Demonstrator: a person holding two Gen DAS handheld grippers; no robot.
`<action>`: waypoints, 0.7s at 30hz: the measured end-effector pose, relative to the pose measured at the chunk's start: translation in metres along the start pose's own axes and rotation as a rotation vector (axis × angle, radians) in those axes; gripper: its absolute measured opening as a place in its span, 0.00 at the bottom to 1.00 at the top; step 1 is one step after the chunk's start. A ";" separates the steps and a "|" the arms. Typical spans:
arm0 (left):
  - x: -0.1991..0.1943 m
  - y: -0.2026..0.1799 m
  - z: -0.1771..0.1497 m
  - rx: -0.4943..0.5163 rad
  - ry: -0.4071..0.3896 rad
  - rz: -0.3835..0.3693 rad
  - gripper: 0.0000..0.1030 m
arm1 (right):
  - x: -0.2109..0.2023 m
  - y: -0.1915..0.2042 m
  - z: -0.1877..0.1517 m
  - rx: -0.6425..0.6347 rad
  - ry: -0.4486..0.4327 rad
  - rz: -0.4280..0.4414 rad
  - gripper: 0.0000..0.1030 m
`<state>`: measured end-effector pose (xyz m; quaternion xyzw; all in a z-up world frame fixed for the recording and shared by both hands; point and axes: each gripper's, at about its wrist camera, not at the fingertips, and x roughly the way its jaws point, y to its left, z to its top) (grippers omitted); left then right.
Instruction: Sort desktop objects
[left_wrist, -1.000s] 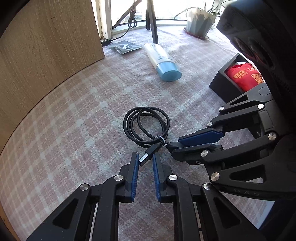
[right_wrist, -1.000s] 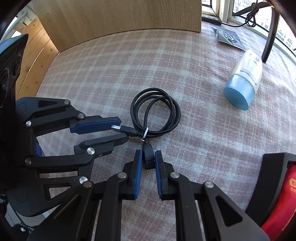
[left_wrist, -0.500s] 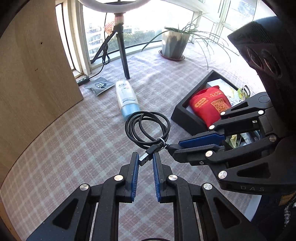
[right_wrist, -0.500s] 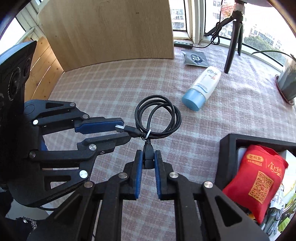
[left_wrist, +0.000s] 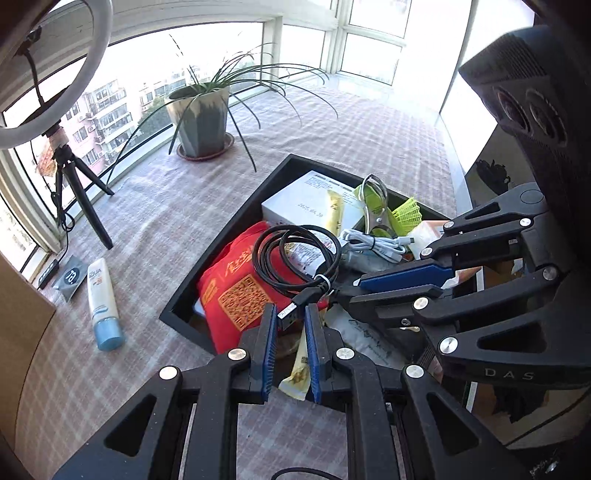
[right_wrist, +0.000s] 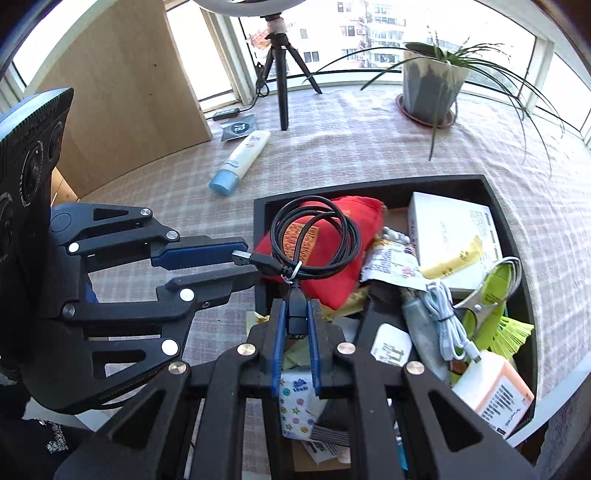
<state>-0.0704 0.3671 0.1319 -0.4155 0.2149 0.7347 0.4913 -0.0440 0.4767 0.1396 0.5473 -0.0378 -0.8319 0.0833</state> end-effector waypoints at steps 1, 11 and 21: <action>0.003 -0.009 0.005 0.013 -0.001 -0.008 0.13 | -0.004 -0.010 -0.004 0.020 -0.004 -0.012 0.11; 0.020 -0.048 0.024 0.059 0.036 -0.048 0.28 | -0.014 -0.058 -0.030 0.112 -0.012 -0.111 0.13; -0.009 0.034 0.009 -0.120 0.074 0.059 0.37 | -0.009 -0.049 0.006 0.193 -0.049 -0.048 0.45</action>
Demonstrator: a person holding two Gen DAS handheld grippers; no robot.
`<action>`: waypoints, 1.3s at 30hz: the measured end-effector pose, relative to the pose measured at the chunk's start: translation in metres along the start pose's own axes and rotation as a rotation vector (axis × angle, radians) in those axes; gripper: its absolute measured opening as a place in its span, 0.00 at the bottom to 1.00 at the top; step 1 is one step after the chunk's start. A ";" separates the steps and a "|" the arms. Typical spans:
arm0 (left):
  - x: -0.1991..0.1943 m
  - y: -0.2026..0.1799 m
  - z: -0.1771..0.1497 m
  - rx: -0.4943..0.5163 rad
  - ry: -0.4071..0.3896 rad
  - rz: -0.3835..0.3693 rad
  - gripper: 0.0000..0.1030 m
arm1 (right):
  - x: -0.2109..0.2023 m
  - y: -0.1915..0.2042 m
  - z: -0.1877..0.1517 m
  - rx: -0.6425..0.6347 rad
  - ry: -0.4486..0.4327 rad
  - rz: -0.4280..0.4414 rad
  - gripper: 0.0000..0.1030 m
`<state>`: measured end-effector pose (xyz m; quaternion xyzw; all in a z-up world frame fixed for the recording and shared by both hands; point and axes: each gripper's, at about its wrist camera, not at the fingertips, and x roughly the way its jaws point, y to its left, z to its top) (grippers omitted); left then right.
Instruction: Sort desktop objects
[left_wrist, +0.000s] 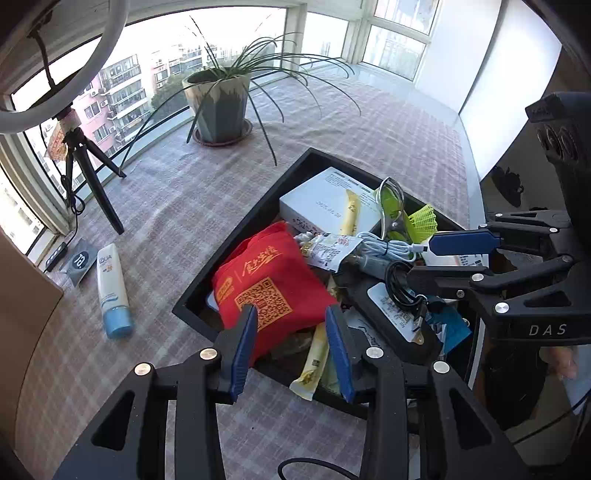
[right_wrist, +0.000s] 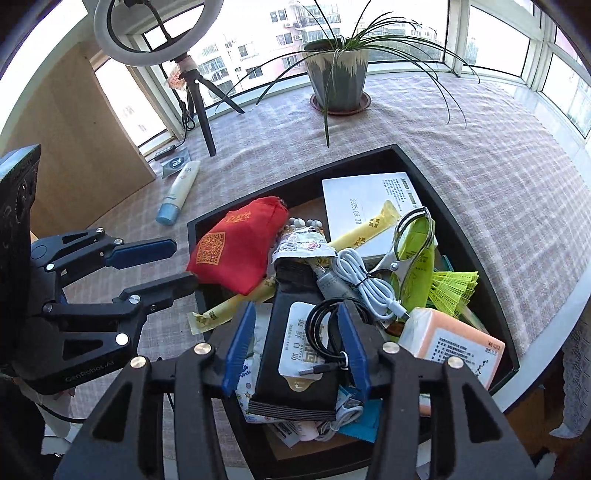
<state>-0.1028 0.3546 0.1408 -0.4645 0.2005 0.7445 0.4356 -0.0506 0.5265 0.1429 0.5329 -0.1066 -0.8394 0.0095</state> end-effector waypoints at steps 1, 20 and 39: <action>-0.002 0.013 -0.001 -0.026 0.005 0.018 0.38 | 0.003 0.007 0.005 0.001 0.003 0.015 0.45; 0.041 0.213 -0.011 -0.415 0.119 0.067 0.51 | 0.141 0.118 0.134 0.078 0.201 0.215 0.54; 0.123 0.255 0.001 -0.484 0.188 -0.010 0.56 | 0.267 0.153 0.180 0.192 0.363 0.238 0.54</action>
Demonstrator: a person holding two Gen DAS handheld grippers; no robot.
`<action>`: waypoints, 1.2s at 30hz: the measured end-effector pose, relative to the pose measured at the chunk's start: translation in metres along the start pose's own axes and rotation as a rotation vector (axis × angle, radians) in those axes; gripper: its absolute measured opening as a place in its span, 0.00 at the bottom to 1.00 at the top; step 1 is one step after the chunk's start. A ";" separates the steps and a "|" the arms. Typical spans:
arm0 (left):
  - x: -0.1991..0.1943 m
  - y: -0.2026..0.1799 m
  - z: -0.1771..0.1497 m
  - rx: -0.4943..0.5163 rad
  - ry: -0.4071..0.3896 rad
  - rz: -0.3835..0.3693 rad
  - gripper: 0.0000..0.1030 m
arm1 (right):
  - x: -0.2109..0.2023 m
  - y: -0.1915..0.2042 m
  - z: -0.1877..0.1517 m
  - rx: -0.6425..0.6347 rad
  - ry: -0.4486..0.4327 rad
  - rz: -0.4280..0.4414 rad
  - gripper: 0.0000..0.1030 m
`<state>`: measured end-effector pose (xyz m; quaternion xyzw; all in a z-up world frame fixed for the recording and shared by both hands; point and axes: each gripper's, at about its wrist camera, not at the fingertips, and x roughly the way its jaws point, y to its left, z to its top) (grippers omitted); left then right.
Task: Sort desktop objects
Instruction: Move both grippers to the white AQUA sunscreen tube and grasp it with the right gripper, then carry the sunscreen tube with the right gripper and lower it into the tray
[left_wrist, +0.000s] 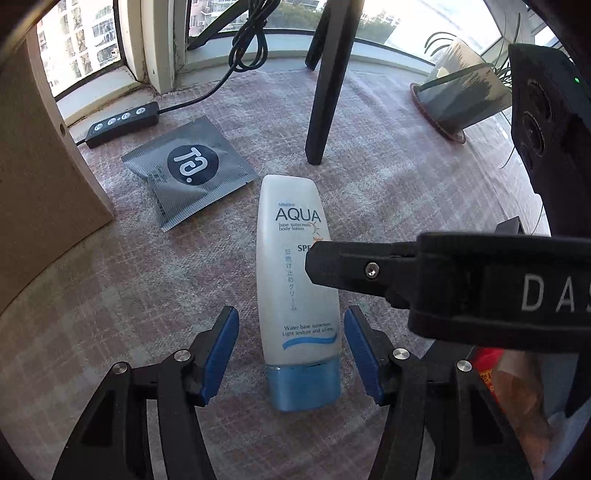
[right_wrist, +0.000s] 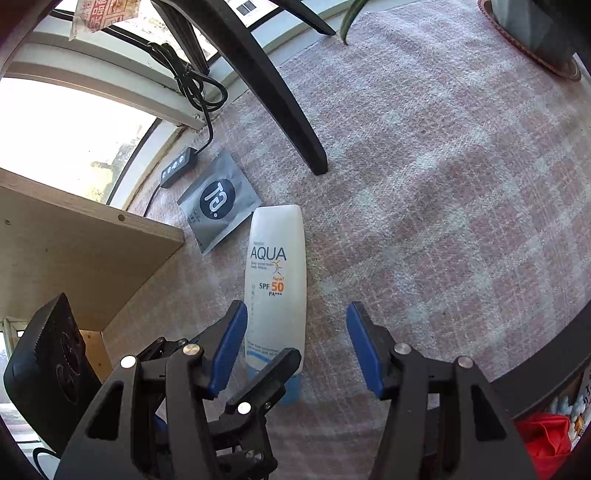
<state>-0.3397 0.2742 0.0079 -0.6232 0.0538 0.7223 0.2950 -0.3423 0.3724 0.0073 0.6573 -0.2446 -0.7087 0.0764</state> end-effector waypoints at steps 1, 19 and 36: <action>0.001 0.001 0.000 -0.007 0.000 -0.001 0.56 | 0.003 0.001 0.000 -0.003 0.004 0.001 0.54; -0.002 -0.003 -0.004 -0.030 -0.033 -0.027 0.44 | 0.020 0.021 -0.019 -0.053 0.011 0.052 0.37; -0.102 -0.089 -0.044 0.085 -0.199 -0.001 0.44 | -0.113 0.011 -0.080 -0.124 -0.174 0.116 0.36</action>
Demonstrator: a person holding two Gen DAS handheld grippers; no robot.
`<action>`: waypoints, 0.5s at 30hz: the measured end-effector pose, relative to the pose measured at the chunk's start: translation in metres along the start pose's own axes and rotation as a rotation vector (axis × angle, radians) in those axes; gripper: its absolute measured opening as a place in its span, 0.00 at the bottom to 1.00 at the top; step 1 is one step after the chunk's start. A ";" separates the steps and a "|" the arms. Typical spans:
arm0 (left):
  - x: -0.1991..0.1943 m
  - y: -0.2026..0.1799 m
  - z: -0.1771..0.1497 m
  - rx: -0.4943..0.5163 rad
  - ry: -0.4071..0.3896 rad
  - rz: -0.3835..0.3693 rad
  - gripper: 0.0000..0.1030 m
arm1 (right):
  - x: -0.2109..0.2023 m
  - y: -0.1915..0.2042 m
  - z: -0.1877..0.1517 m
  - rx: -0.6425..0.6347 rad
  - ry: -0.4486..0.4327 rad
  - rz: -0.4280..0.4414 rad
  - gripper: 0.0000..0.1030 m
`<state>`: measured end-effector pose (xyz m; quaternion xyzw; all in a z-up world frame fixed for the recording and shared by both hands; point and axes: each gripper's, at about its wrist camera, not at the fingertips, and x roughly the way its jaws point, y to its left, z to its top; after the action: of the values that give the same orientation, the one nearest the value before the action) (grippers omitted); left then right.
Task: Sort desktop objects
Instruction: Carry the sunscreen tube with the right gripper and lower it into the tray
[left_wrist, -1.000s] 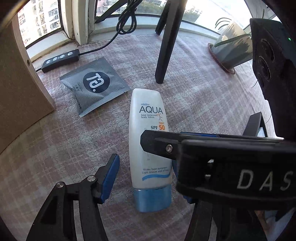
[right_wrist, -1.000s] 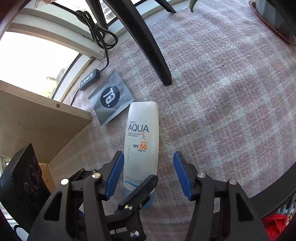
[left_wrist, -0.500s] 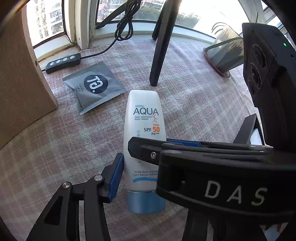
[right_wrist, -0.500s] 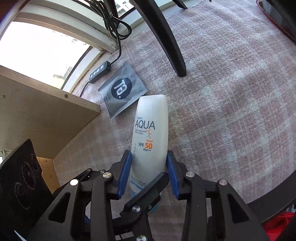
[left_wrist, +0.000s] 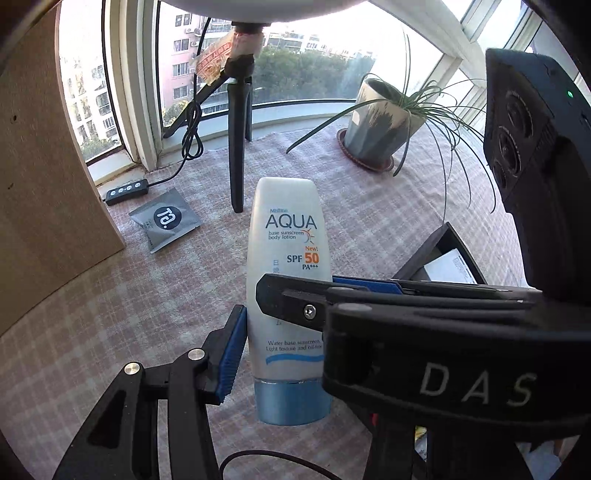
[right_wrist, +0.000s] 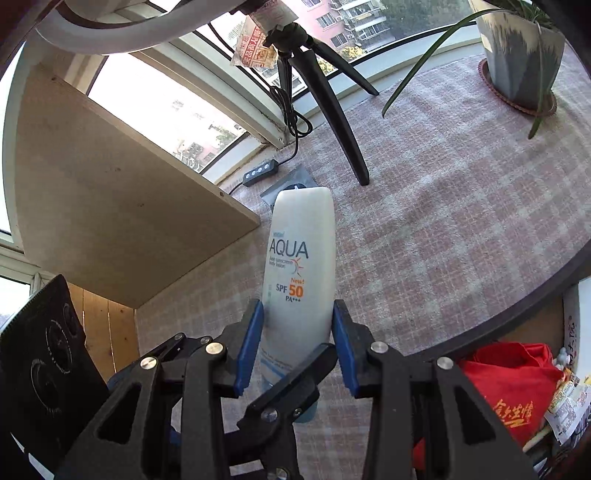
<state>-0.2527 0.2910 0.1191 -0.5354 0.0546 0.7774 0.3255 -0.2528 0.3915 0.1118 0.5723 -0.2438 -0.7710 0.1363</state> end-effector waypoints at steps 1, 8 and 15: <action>-0.003 -0.009 -0.002 0.008 -0.002 -0.007 0.44 | -0.012 -0.006 -0.003 0.000 -0.008 -0.003 0.36; -0.009 -0.080 -0.024 0.071 0.023 -0.072 0.44 | -0.068 -0.052 -0.044 0.033 -0.048 -0.023 0.35; 0.003 -0.156 -0.038 0.151 0.080 -0.160 0.44 | -0.126 -0.113 -0.080 0.104 -0.081 -0.083 0.35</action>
<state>-0.1346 0.3976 0.1420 -0.5425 0.0830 0.7207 0.4235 -0.1304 0.5307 0.1361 0.5566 -0.2647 -0.7848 0.0645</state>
